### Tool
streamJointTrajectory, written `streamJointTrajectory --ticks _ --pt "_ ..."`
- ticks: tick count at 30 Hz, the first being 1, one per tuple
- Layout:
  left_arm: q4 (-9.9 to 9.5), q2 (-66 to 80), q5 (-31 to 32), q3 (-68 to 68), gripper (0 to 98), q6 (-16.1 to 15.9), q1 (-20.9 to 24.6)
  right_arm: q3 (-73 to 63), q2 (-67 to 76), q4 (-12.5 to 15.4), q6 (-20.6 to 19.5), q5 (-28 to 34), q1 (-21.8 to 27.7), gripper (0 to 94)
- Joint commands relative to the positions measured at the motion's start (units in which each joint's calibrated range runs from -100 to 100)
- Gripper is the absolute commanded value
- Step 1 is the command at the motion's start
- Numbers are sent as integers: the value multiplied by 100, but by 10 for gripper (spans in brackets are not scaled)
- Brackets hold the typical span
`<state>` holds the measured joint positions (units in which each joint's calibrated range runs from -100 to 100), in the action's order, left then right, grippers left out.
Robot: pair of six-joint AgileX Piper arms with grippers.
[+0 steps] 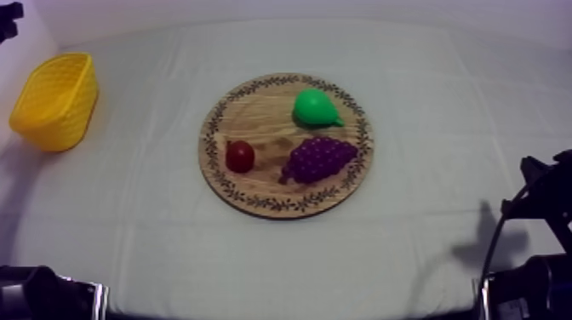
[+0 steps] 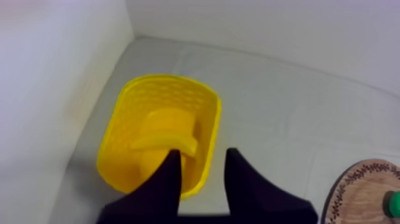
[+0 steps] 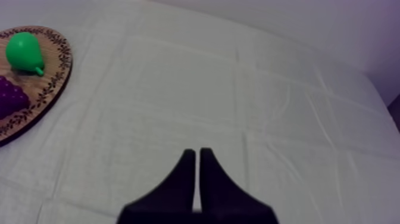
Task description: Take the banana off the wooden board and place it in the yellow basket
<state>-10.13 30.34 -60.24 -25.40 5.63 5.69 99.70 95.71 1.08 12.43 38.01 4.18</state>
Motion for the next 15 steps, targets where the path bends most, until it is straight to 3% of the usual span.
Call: streamJointTrajectory --ticks 1,7,15 --pt "4 509 110 -309 191 11 -25 -3 4 2 0 -2 3 6" --pt "47 1496 696 -1434 35 58 -91 -3 4 2 0 -2 3 6" --pt "167 2686 1313 -2740 3 20 -275 -3 4 2 0 -2 3 6"
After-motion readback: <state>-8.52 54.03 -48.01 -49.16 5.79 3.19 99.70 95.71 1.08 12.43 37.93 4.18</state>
